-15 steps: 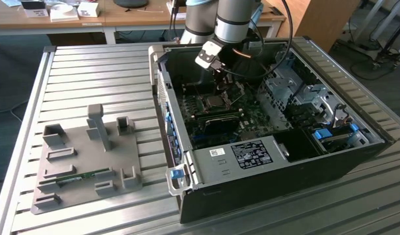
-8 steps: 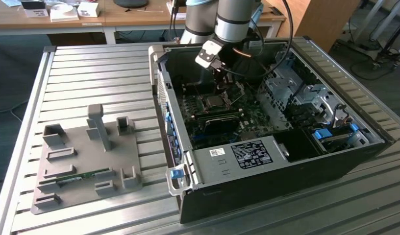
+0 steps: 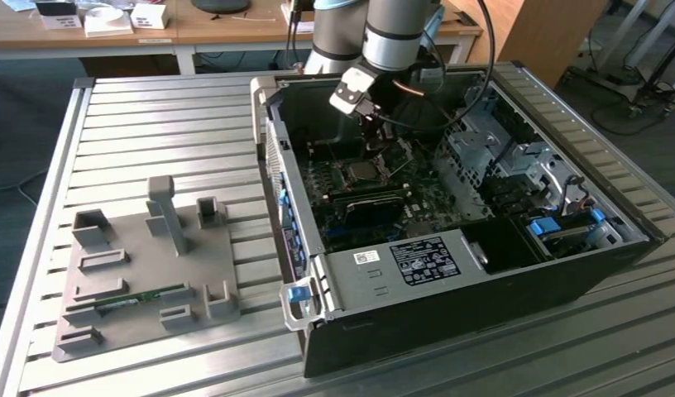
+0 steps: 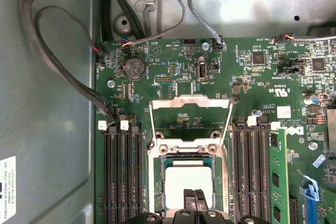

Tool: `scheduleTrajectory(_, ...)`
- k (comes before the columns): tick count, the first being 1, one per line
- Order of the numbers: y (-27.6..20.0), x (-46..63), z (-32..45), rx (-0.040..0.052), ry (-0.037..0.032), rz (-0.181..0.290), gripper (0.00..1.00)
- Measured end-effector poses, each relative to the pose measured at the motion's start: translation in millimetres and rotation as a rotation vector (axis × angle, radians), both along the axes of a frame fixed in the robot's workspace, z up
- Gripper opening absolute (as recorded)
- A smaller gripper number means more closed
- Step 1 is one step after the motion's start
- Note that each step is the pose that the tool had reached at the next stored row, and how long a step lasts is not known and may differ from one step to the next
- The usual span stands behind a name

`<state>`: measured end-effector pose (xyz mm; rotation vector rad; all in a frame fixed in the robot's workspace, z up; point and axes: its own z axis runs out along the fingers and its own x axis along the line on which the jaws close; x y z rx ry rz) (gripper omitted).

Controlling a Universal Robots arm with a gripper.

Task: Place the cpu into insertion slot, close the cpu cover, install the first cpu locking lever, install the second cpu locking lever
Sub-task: 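Close the cpu cover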

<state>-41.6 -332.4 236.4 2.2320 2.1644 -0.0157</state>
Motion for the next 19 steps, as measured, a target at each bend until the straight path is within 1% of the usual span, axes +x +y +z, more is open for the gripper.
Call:
scheduleTrajectory(8, 0.0, 0.0, 1.2, 0.0002, -0.0001, 0.000, 0.10)
scheduleTrajectory(14, 0.0, 0.0, 4.1, 0.0003, -0.0001, 0.000, 0.10)
scheduleTrajectory(19, 0.0, 0.0, 4.4, 0.0003, -0.0001, 0.000, 0.10)
